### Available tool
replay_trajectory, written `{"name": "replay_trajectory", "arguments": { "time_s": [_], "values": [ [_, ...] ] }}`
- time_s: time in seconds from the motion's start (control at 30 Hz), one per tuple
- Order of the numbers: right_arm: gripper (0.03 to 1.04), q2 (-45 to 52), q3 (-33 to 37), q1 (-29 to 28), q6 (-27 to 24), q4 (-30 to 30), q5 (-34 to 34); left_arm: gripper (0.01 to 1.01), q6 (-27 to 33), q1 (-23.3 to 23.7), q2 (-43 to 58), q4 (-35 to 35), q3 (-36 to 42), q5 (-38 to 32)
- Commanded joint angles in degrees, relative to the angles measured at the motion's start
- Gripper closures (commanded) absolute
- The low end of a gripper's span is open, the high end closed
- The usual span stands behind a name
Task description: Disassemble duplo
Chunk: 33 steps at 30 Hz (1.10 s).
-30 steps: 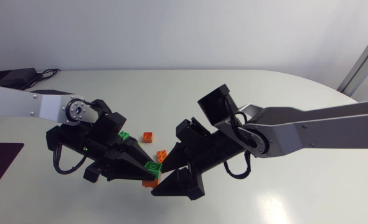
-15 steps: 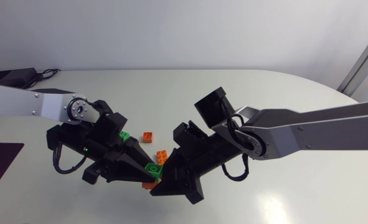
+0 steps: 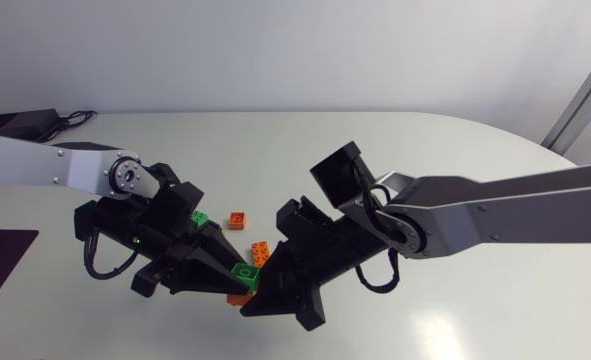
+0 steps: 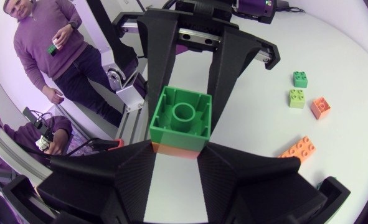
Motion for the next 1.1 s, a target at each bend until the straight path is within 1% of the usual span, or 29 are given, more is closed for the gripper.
{"name": "replay_trajectory", "arguments": {
  "time_s": [0.0, 0.1, 0.37, 0.57, 0.73, 0.87, 1.07],
  "values": [
    [0.81, 1.36, -0.93, 1.33, -3.03, -0.21, 0.99, 0.921, 3.00, -0.08, 1.05, -2.10, 1.46, 1.93],
    [0.82, 1.53, -1.10, 2.39, -4.17, -0.56, 3.45, 0.921, 3.26, 0.01, 1.05, -2.72, 1.55, 1.93],
    [0.81, 1.62, -1.19, 2.83, -5.67, -1.61, 4.86, 0.921, 7.22, 0.54, 1.05, -6.32, 1.90, 2.28],
    [0.81, 1.80, -1.10, 3.00, -5.67, -1.70, 5.29, 0.921, 10.91, 1.77, 1.14, -10.10, 2.61, 3.25],
    [0.81, 2.06, -0.93, 3.00, -5.67, -1.96, 5.29, 0.921, 13.63, 1.86, 1.93, -12.56, 3.13, 3.42],
    [0.81, 2.24, -0.84, 3.00, -5.67, -2.32, 5.56, 0.921, 14.34, 2.38, 2.11, -13.35, 3.31, 3.42],
    [0.81, 3.73, 0.48, 2.65, -5.58, -3.81, 8.81, 0.921, 14.86, 4.49, 2.11, -13.97, 3.93, 4.30]
  ]
}}
